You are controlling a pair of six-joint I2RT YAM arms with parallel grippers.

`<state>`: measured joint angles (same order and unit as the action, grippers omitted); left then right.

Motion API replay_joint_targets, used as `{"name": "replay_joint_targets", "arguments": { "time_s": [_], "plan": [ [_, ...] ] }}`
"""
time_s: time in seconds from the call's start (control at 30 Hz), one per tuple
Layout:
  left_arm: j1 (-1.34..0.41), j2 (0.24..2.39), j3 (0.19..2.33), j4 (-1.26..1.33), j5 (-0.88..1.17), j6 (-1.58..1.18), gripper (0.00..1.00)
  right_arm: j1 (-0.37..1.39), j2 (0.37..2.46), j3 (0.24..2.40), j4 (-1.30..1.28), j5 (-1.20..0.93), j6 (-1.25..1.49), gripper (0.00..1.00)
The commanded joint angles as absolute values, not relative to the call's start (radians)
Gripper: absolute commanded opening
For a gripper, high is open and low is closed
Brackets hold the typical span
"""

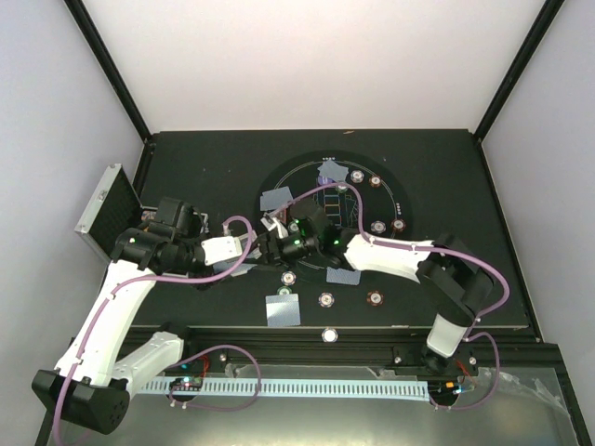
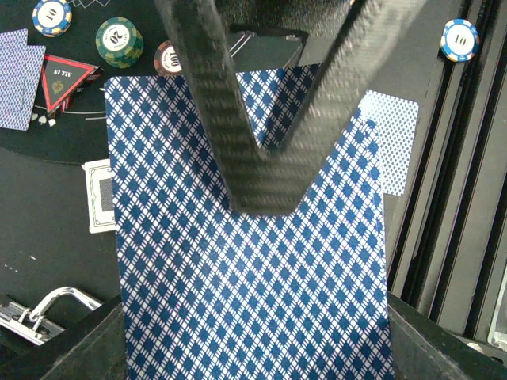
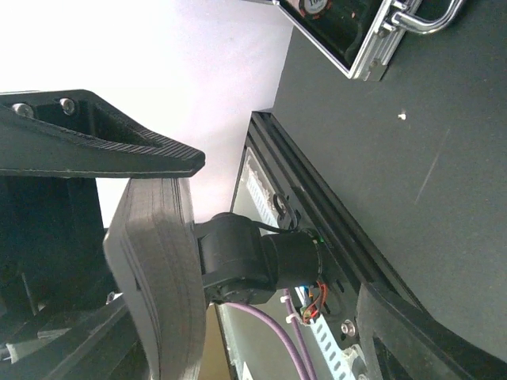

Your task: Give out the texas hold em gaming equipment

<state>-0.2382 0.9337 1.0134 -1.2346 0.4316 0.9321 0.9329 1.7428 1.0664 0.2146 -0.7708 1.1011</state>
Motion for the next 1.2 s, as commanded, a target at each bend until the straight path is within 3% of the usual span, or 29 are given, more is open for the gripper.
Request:
{"name": "replay_joint_targets", "arguments": {
  "time_s": [0.0, 0.23, 0.57, 0.67, 0.73, 0.83, 0.9, 1.17],
  "plan": [
    [-0.242, 0.914, 1.048, -1.244, 0.432, 0.948, 0.02, 0.896, 1.716, 1.013, 0.156, -0.746, 1.078, 0.69],
    [-0.242, 0.907, 1.035, -1.236, 0.419, 0.949, 0.01, 0.888, 1.689, 1.019, 0.110, -0.746, 1.050, 0.64],
    [-0.242, 0.919, 1.018, -1.214, 0.420, 0.936, 0.02, 0.883, 1.629, 1.029, 0.050, -0.733, 1.032, 0.22],
    [-0.242, 0.922, 1.010, -1.205, 0.415, 0.935, 0.01, 0.882, 1.615, 1.029, 0.052, -0.737, 1.039, 0.18],
    [-0.242, 0.924, 1.004, -1.202, 0.411, 0.943, 0.02, 0.884, 1.608, 1.029, 0.061, -0.744, 1.046, 0.23],
    [-0.242, 0.926, 1.005, -1.204, 0.413, 0.945, 0.02, 0.888, 1.614, 1.035, 0.070, -0.747, 1.059, 0.50],
    [-0.242, 0.926, 1.008, -1.203, 0.416, 0.945, 0.02, 0.898, 1.635, 1.050, 0.065, -0.749, 1.055, 0.58],
    [-0.242, 0.929, 1.011, -1.207, 0.420, 0.946, 0.02, 0.958, 1.743, 1.141, 0.071, -0.752, 1.061, 0.62]
  ]
}}
